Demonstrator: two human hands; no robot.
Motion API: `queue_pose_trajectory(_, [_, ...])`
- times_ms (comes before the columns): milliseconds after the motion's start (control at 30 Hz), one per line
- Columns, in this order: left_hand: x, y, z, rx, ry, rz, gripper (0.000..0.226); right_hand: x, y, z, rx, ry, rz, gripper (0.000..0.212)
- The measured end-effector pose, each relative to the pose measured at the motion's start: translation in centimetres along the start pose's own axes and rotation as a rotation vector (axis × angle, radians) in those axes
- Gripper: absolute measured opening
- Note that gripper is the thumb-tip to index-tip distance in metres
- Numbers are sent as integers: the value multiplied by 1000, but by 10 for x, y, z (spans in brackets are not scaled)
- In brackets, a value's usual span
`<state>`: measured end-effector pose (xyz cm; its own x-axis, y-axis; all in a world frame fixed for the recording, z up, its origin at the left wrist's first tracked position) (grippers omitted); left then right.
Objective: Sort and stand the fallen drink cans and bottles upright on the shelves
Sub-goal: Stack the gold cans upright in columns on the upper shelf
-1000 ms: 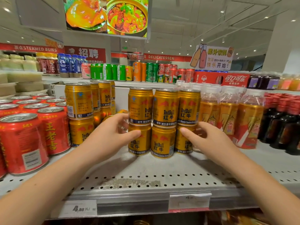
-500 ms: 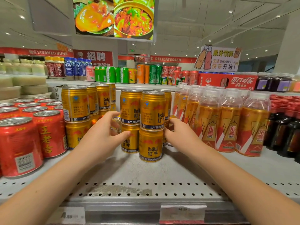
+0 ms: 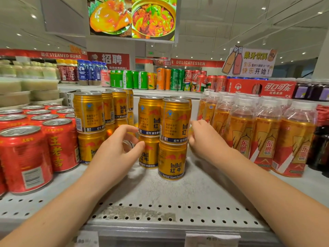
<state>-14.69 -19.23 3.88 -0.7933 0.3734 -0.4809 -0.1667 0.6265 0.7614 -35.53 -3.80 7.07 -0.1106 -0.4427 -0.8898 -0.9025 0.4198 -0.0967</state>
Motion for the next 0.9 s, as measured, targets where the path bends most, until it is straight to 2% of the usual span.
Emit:
queue_pose_trajectory(100, [-4,0,3,35,39,-13,22,7,-2,-6,71,-63,148,33])
queue_pose_trajectory(167, [-11,-2,2,55,108,-70,19,11,0,-6,88,-98,240,38])
queue_pose_trajectory(267, [-19,-9,-4,25,165,-231,31,16,0,-6,89,-144,279,46])
queue_pose_trajectory(367, [-13,-15,-4,-74,54,-509,49,15,-1,-4,69,-146,316,40])
queue_pose_trajectory(533, [-13,-13,-1,-55,48,-634,53,9,-11,15,54,-121,250,36])
queue_pose_trajectory(767, [-21,-4,22,16,76,-802,49,-13,-22,60,41,-112,98,46])
queue_pose_trajectory(900, [-45,0,39,128,242,-841,40,-37,-16,84,77,-130,5,51])
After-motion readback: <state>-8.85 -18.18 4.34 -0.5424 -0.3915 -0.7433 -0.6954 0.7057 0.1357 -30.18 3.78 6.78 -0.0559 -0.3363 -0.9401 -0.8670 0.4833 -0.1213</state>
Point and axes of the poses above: each hand's wrist, its own z-axis away from the middle knuckle, its own x-axis out of the palm, y = z × x, the point moved 2 cm from there along -z, towards the middle knuckle, and after that the axes turned 13 degrees about -x, right-handed, at the moved point
